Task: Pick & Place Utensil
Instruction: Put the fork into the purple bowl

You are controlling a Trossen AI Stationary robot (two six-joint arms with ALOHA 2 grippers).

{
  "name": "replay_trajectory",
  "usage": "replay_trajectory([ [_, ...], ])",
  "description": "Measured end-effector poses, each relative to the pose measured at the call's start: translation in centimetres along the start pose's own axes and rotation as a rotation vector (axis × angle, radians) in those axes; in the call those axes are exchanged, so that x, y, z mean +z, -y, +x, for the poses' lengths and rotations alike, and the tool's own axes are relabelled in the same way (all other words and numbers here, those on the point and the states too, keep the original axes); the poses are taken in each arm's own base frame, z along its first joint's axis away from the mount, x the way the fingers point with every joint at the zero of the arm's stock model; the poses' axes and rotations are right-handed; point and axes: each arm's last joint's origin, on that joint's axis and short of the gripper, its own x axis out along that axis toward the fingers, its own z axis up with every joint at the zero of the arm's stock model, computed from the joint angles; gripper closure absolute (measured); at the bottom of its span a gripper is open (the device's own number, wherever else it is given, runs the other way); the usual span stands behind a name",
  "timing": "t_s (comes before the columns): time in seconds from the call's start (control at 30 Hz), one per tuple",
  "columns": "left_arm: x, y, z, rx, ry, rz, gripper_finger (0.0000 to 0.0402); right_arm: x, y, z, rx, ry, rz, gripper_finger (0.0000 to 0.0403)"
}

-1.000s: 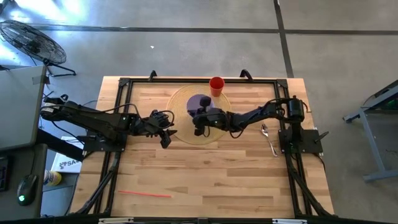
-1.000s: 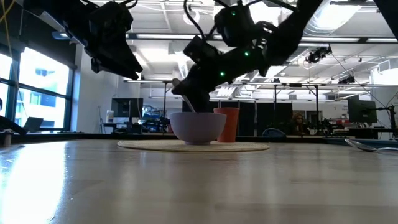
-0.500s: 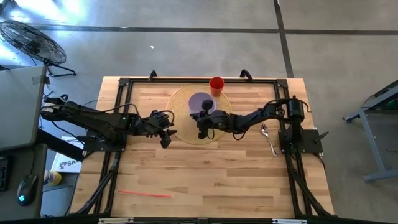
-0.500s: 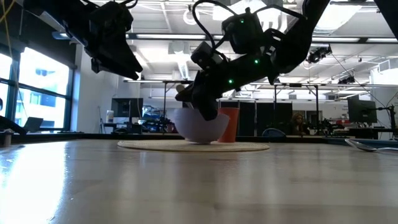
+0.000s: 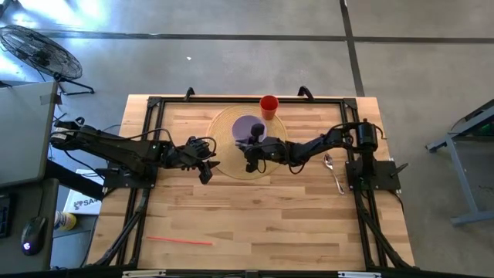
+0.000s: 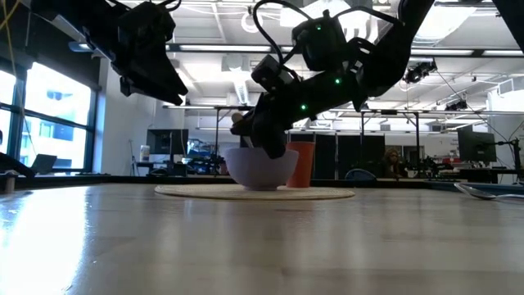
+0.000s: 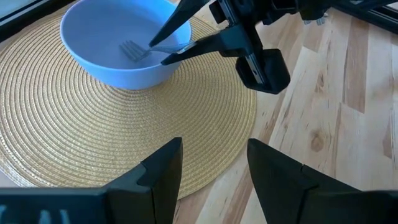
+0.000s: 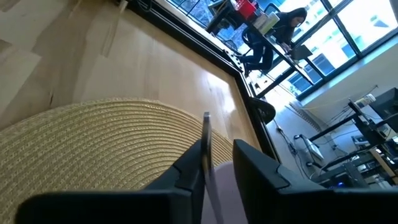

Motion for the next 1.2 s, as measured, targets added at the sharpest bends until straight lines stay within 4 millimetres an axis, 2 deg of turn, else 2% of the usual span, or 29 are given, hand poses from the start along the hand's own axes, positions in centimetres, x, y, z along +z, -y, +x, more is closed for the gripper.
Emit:
replay_trajectory([
  [0.13, 0.0, 0.0, 0.0, 0.000, 0.000, 0.000, 0.0223, 0.0, 0.0, 0.0, -0.003, -0.001, 0.014, 0.0311],
  [0.43, 0.0, 0.1, 0.0, -0.019, -0.012, 0.000, 0.0223, 0.3, -0.5, -0.2, -0.002, -0.007, 0.175, 0.0287],
  [0.73, 0.0, 0.1, 0.0, -0.018, -0.012, 0.000, 0.0223, 1.7, -0.7, -2.3, 0.086, -0.129, 0.265, 0.0285],
  [0.93, 0.0, 0.0, 0.0, -0.018, -0.012, 0.000, 0.0223, 2.3, 0.0, -3.7, 0.134, -0.205, 0.299, 0.0284],
  [1.2, 0.0, 0.1, 0.0, -0.019, -0.012, 0.001, 0.0223, 3.8, 1.7, -5.7, 0.153, -0.217, 0.342, 0.0284],
])
